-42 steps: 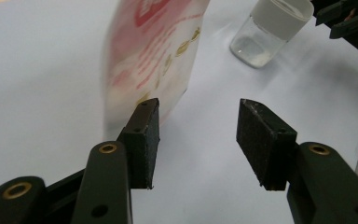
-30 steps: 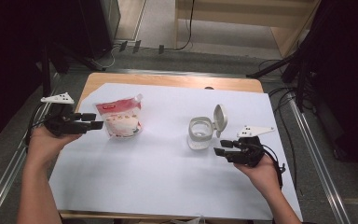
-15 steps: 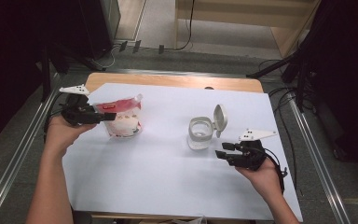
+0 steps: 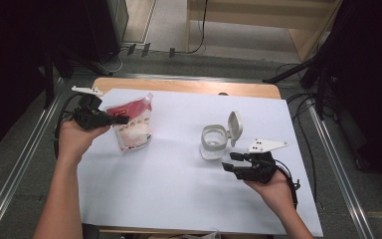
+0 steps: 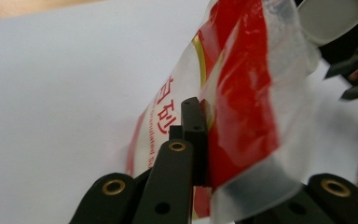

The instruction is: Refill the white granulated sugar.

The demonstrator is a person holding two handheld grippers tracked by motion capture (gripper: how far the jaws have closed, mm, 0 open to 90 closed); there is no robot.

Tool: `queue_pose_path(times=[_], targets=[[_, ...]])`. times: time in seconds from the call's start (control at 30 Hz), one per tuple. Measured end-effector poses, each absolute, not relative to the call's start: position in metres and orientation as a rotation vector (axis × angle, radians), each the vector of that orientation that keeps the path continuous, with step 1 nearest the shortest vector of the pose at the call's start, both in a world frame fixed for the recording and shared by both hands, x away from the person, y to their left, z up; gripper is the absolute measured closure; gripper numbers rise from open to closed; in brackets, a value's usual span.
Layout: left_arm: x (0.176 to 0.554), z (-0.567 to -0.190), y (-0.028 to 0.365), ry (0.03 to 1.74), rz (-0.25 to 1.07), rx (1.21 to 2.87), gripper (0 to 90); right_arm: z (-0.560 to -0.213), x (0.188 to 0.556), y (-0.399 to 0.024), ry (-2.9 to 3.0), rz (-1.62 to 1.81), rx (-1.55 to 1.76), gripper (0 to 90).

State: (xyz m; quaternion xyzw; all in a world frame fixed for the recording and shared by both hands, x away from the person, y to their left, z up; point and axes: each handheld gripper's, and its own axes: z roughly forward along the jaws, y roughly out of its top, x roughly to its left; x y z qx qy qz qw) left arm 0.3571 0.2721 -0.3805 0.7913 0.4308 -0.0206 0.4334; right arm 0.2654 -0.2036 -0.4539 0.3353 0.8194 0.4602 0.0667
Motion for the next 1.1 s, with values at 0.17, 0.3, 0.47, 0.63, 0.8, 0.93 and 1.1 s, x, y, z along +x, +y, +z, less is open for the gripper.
queue_pose_path(times=[0.17, 0.3, 0.47, 0.63, 0.8, 0.93, 1.1], targets=[[0.355, -0.371, 0.258, 1.039, -0.063, 1.997, 90.0, -0.454, 0.264, -0.193, 2.502, 1.384, 0.945, 50.9], [0.352, -0.361, 0.247, 1.010, -0.110, 1.987, 90.0, -0.455, 0.264, -0.186, 2.498, 1.401, 0.946, 48.4], [0.346, -0.346, 0.229, 0.937, -0.139, 1.987, 90.0, -0.453, 0.264, -0.178, 2.482, 1.429, 0.929, 47.5], [0.340, -0.335, 0.210, 0.902, -0.191, 1.991, 90.0, -0.454, 0.263, -0.166, 2.509, 1.423, 0.908, 47.5], [0.335, -0.328, 0.194, 0.844, -0.188, 2.023, 90.0, -0.458, 0.261, -0.152, 2.514, 1.434, 0.891, 46.8], [0.331, -0.325, 0.183, 0.807, -0.171, 2.054, 90.0, -0.464, 0.260, -0.140, 2.532, 1.415, 0.843, 46.8], [0.325, -0.319, 0.171, 0.766, -0.168, 2.072, 90.0, -0.472, 0.262, -0.122, 2.558, 1.389, 0.830, 47.1]])
